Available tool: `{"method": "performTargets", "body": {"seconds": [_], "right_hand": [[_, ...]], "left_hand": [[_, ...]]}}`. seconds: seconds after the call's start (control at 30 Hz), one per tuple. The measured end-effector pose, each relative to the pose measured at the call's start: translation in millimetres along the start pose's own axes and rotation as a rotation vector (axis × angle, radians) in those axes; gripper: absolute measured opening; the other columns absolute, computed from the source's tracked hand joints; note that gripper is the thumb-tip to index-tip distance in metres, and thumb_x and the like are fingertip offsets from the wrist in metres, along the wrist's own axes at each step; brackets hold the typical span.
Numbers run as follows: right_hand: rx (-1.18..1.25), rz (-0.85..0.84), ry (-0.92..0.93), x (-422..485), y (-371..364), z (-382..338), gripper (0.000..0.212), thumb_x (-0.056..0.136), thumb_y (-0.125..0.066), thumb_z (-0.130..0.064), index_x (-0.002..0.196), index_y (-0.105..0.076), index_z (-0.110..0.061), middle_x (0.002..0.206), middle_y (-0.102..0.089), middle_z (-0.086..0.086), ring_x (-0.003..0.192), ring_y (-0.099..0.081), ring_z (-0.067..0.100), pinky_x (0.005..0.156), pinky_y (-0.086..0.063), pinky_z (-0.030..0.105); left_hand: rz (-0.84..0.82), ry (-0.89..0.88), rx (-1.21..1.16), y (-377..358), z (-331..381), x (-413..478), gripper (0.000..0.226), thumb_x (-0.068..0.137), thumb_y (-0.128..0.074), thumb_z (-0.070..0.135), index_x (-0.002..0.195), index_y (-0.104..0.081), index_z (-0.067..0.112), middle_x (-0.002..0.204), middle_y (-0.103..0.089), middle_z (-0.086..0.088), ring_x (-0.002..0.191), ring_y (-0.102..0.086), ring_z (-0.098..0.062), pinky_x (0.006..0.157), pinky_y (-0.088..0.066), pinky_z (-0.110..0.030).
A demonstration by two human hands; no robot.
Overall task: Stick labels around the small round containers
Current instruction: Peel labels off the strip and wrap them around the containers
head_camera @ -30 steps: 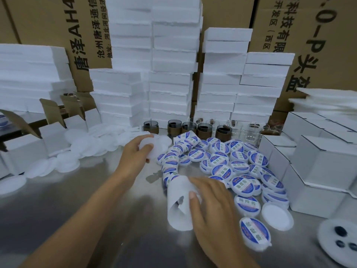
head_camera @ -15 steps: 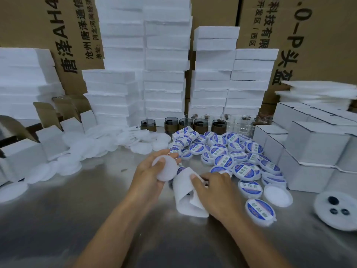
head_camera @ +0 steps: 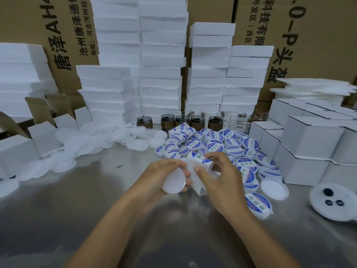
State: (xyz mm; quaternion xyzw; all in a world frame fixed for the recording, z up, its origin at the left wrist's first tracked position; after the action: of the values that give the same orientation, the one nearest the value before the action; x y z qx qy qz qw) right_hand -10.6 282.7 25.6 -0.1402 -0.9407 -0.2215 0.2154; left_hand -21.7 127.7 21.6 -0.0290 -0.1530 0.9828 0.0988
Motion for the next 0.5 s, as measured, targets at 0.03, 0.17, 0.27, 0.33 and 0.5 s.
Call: {"method": "performTargets", "body": {"seconds": [0.03,0.17,0.27,0.33,0.5], "right_hand": [[-0.027,0.001,0.040,-1,1,-1,0.027,0.078,-0.071,-0.031,0.089,-0.049,-0.044,0.093,-0.058,-0.024,0.093,-0.055,0.001,0.077,-0.043,0.025],[-0.099,-0.032,0.207,-5,-2,-9,0.033,0.075,-0.072,-0.024,0.102,-0.055,-0.033,0.102,-0.060,-0.017,0.102,-0.054,0.011,0.086,-0.045,0.033],[-0.115,-0.085,0.315,-9,-5,-14,0.037,0.071,-0.074,-0.015,0.102,-0.056,-0.025,0.101,-0.055,-0.017,0.100,-0.051,0.003,0.087,-0.041,0.023],[-0.129,-0.130,0.336,-12,-8,-16,0.042,0.069,-0.075,-0.014,0.105,-0.054,-0.023,0.100,-0.050,-0.022,0.102,-0.048,0.001,0.087,-0.038,0.018],[-0.052,-0.145,0.262,-13,-9,-14,0.037,0.073,-0.072,-0.033,0.104,-0.051,-0.027,0.104,-0.054,-0.020,0.105,-0.048,0.001,0.090,-0.038,0.021]], "left_hand": [[-0.003,0.012,0.025,-2,-2,0,0.024,0.093,-0.051,0.016,0.080,-0.067,0.004,0.076,-0.068,-0.017,0.061,-0.066,-0.025,0.059,-0.057,-0.034],[-0.012,-0.012,0.034,-6,-4,2,0.036,0.079,-0.060,0.039,0.080,-0.071,0.005,0.076,-0.069,-0.017,0.061,-0.066,-0.023,0.055,-0.056,-0.030],[0.025,-0.046,0.062,-4,-6,3,0.048,0.067,-0.066,0.047,0.088,-0.069,0.004,0.080,-0.069,-0.019,0.067,-0.065,-0.024,0.065,-0.057,-0.036],[0.068,-0.046,0.079,-2,-10,4,0.047,0.063,-0.071,0.045,0.092,-0.067,0.007,0.083,-0.070,-0.016,0.070,-0.065,-0.024,0.071,-0.056,-0.038],[0.033,-0.021,0.102,1,-14,5,0.025,0.069,-0.074,0.029,0.087,-0.070,0.013,0.083,-0.069,-0.011,0.071,-0.065,-0.020,0.061,-0.055,-0.030]]}}
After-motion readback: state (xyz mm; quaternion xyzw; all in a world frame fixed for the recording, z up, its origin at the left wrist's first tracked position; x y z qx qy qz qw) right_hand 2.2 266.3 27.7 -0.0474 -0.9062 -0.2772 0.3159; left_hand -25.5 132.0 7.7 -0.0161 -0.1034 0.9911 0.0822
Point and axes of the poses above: each hand's wrist, its own x-axis towards the middle knuckle, its own y-axis out of the back of the hand, z = x × y, the point moved 4 cm from there along x, towards the middle knuckle
